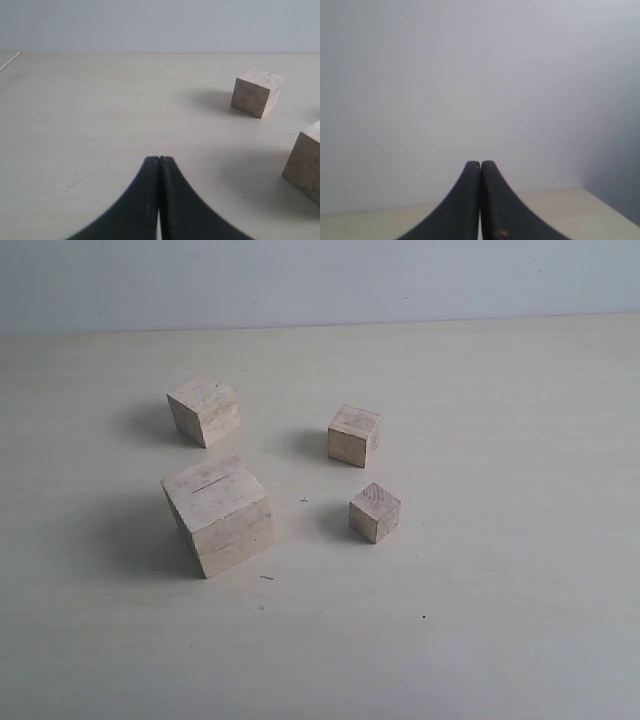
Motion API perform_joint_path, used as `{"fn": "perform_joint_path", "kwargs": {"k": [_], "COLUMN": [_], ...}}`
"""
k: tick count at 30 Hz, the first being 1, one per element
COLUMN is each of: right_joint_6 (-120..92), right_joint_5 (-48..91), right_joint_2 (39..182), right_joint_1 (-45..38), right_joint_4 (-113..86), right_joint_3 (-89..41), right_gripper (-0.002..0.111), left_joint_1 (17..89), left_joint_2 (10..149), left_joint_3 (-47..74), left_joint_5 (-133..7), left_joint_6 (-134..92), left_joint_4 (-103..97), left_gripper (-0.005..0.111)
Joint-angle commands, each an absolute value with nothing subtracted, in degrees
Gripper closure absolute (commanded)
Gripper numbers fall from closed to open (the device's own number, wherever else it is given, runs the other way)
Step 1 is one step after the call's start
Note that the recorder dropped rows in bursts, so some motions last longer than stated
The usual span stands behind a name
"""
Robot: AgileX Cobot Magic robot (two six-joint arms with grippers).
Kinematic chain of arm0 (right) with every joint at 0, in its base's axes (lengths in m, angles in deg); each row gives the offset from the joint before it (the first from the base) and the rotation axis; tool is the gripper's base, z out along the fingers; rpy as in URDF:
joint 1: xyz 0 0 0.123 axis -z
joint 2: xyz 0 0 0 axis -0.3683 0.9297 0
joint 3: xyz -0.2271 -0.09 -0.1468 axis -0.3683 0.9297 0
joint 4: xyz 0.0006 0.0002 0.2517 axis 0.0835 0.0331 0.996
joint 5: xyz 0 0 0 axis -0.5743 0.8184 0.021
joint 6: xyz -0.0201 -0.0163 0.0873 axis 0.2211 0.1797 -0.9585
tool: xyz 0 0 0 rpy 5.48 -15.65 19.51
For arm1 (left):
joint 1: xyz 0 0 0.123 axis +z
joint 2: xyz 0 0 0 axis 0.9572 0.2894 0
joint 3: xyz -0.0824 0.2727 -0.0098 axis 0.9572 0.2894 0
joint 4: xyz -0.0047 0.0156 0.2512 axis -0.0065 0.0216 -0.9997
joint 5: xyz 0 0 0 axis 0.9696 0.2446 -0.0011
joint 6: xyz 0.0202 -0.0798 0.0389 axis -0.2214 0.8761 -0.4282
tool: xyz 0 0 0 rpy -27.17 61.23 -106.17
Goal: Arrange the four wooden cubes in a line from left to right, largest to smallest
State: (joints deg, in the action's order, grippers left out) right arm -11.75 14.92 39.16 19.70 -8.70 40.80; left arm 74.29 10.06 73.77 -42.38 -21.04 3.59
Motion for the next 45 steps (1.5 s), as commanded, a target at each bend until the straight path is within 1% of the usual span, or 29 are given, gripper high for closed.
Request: {"fn": "perform_joint_path", "kwargs": {"k": [1,6,12,15,20,24,28,34,38,45], "right_joint_6": [-16.3,-16.2,-15.3,-8.3,10.4,26.4,32.3,32.8,32.8,32.8], "right_joint_5": [13.4,27.5,37.7,44.1,48.5,54.6,64.0,78.9,80.4,76.3], "right_joint_2": [38.8,38.8,49.6,56.4,67.0,76.9,88.4,105.5,112.1,117.2], "right_joint_1": [19.6,19.6,19.6,19.6,14.2,9.9,6.1,-2.1,-4.0,-4.0], "right_joint_4": [-0.8,1.4,1.6,4.2,21.9,36.5,44.8,48.9,57.5,67.8], "right_joint_3": [40.7,32.2,18.8,11.7,4.7,0.7,-2.8,-6.5,-6.9,-6.9], "right_gripper": [0.108,0.108,0.108,0.108,0.108,0.108,0.108,0.108,0.108,0.108], "left_joint_1": [74.4,74.4,74.4,74.4,74.4,74.4,74.4,74.4,74.4,74.4], "left_joint_2": [9.7,9.7,9.7,9.7,9.7,9.7,9.7,9.7,9.7,9.7], "left_joint_3": [74.0,74.0,74.0,74.0,74.0,74.0,74.0,74.0,74.0,74.0], "left_joint_5": [-42.8,-42.8,-42.8,-42.8,-42.8,-42.8,-42.8,-42.8,-42.8,-42.8], "left_joint_6": [-21.2,-21.2,-21.2,-21.2,-21.2,-21.2,-21.2,-21.2,-21.2,-21.2], "left_joint_4": [3.3,3.3,3.3,3.3,3.3,3.3,3.3,3.3,3.4,3.4], "left_gripper": [0.107,0.107,0.107,0.107,0.107,0.107,0.107,0.107,0.107,0.107]}}
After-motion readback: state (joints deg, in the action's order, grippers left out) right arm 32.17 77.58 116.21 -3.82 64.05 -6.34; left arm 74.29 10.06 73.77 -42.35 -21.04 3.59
